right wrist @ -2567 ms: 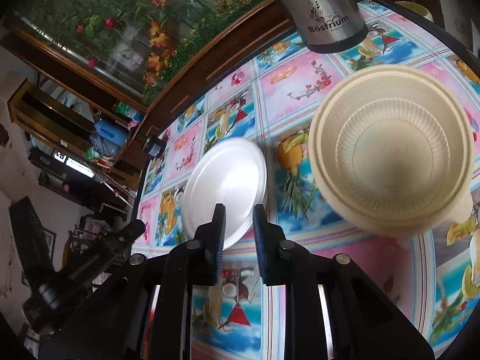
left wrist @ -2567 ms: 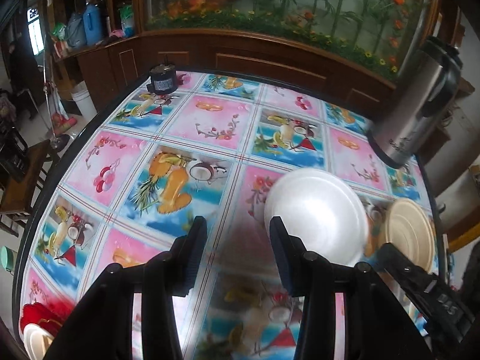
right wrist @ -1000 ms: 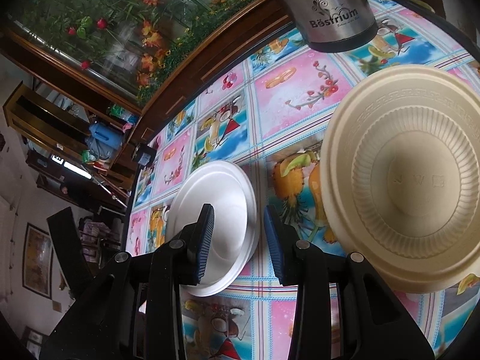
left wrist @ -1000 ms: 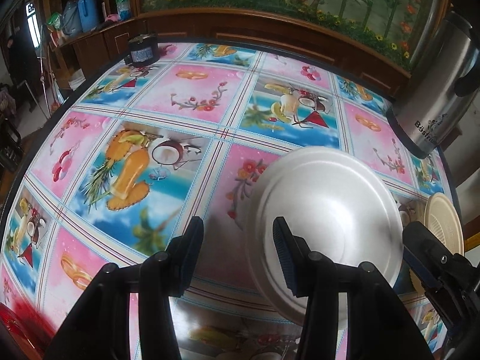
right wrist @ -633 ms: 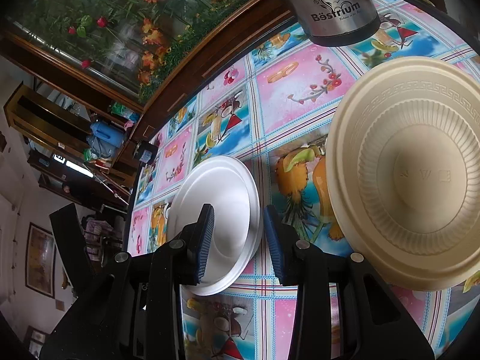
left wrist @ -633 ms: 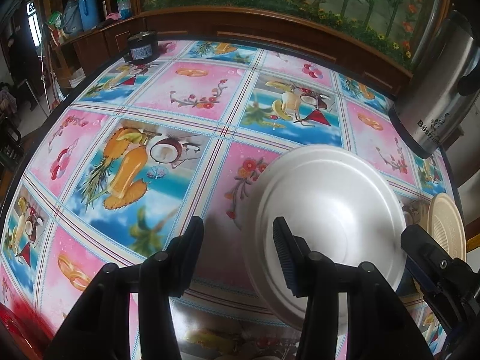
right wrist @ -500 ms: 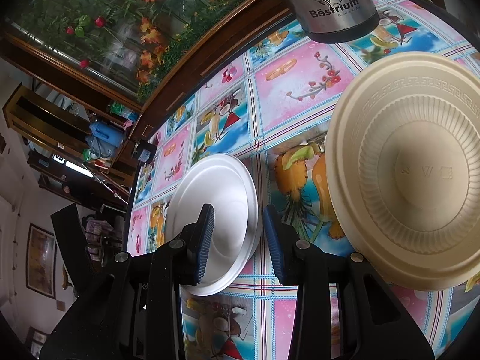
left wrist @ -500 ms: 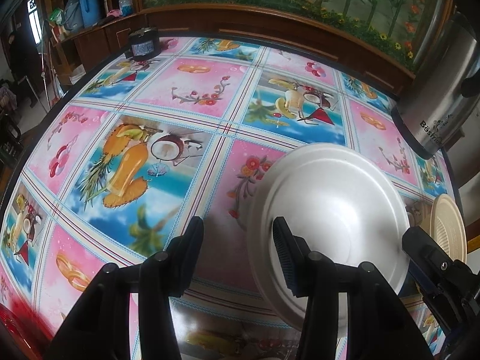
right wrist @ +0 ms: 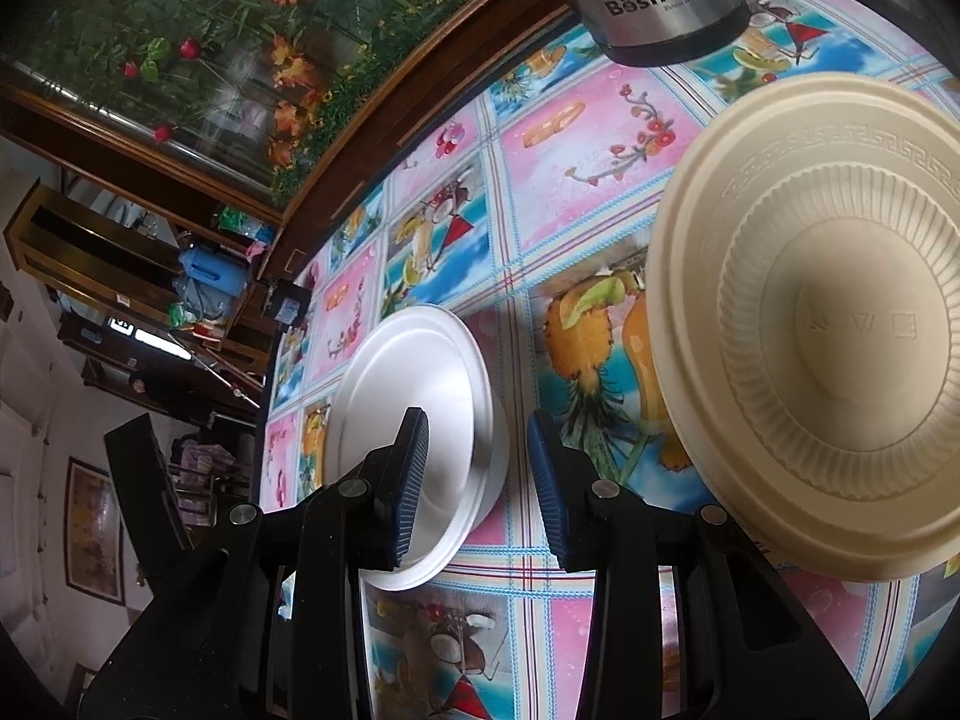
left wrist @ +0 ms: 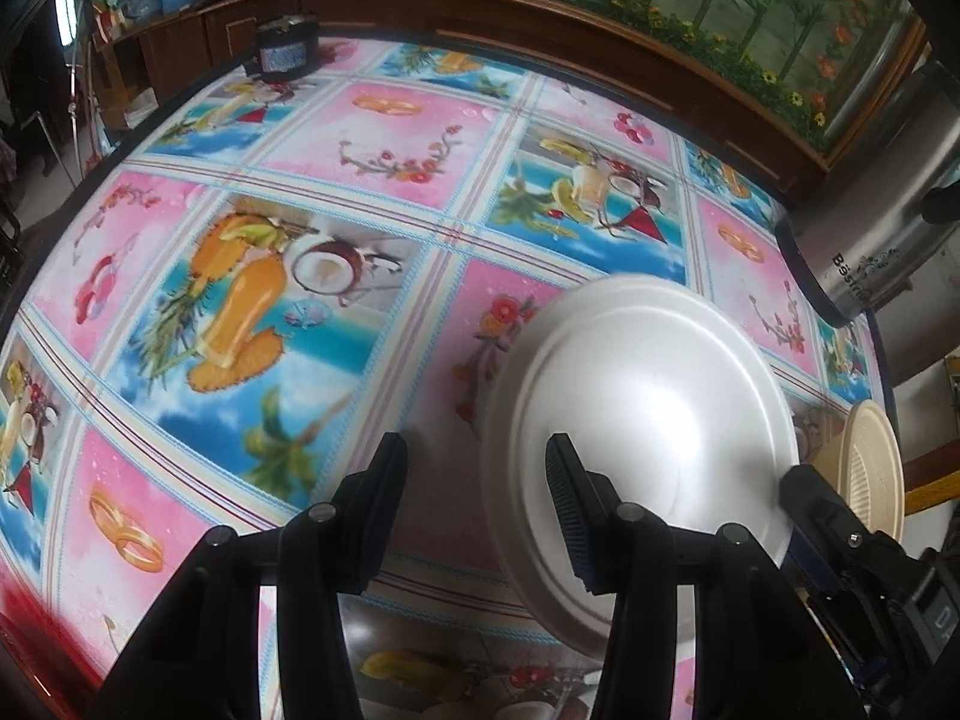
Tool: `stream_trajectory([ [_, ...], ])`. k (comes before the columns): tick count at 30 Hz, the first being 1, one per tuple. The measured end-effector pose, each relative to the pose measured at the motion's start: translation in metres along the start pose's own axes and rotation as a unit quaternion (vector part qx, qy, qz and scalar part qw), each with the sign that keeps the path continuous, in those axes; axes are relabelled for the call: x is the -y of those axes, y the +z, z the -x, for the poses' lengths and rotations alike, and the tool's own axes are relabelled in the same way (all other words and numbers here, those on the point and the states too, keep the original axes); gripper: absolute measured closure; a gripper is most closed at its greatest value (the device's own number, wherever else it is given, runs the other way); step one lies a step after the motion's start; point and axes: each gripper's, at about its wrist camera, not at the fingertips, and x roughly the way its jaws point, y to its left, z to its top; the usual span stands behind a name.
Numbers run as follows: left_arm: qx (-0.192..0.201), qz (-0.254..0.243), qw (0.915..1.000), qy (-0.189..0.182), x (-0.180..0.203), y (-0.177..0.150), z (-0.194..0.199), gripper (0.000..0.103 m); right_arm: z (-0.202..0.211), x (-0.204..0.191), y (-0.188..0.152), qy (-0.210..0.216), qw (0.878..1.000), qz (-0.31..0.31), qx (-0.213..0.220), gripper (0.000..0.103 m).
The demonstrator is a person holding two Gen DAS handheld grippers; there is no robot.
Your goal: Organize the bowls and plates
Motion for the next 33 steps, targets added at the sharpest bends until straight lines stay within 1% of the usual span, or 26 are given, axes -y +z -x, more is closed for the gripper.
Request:
stream_trajectory([
  [4,-0.006,0.004,1.0,-0.001,0.0,0.0,-0.001,0.055,0.0,0.002,0.0,-0.002,1.0,-0.003,-0.002,0.069],
  [9,-0.011,0.021,0.9997,-0.002,-0.006,0.0,0.001,0.055,0.0,0.002,-0.001,-0.004,1.0,-0.005,-0.004,0.069],
  [13,-0.011,0.026,0.9996,0.005,-0.008,-0.002,0.002,0.055,0.0,0.001,-0.001,-0.005,1.0,-0.004,-0.003,0.069],
  [14,-0.01,0.028,0.9995,0.007,-0.008,-0.002,0.002,0.055,0.0,0.001,-0.001,-0.007,1.0,-0.004,-0.001,0.07],
  [15,-0.009,0.029,0.9995,0.008,-0.008,-0.003,0.002,0.055,0.0,0.001,-0.001,-0.008,1.0,-0.005,0.0,0.074],
  [17,-0.006,0.025,0.9996,0.014,-0.007,-0.004,0.003,0.055,-0.002,0.003,0.0,-0.007,1.0,-0.008,-0.004,0.075],
  [18,-0.005,0.023,0.9996,0.018,-0.006,-0.005,0.003,0.055,-0.003,0.004,-0.001,-0.006,1.0,-0.011,-0.006,0.079],
  [20,-0.004,0.02,0.9996,0.021,-0.004,-0.006,0.003,0.055,-0.006,0.004,-0.002,-0.006,1.0,-0.012,-0.012,0.082],
  [21,-0.004,0.019,0.9996,0.02,-0.003,-0.007,0.003,0.056,-0.007,0.003,-0.002,-0.006,1.0,-0.011,-0.014,0.086],
  [23,-0.004,0.014,0.9997,0.021,-0.002,-0.008,0.004,0.056,-0.007,0.004,-0.003,-0.009,1.0,-0.013,-0.012,0.088],
  [25,-0.003,0.014,0.9998,0.013,-0.001,-0.008,0.004,0.064,-0.006,0.004,-0.003,-0.007,1.0,-0.014,-0.011,0.089],
  [27,-0.006,0.01,0.9999,0.002,0.002,-0.008,0.004,0.078,-0.007,0.003,-0.004,-0.006,1.0,-0.013,-0.012,0.091],
  [28,-0.009,0.005,0.9999,-0.002,0.004,-0.009,0.004,0.081,-0.007,0.002,-0.004,-0.007,1.0,-0.011,-0.011,0.092],
  [29,-0.011,0.0,0.9999,-0.003,0.006,-0.01,0.004,0.086,-0.006,0.0,-0.004,-0.008,1.0,-0.009,-0.01,0.093],
  [31,-0.012,-0.009,0.9999,-0.001,0.01,-0.012,0.004,0.087,-0.005,-0.002,-0.005,-0.013,1.0,-0.005,-0.008,0.096],
  [33,-0.013,-0.01,0.9999,-0.001,0.01,-0.013,0.005,0.087,-0.004,-0.004,-0.006,-0.018,1.0,-0.002,-0.007,0.096],
])
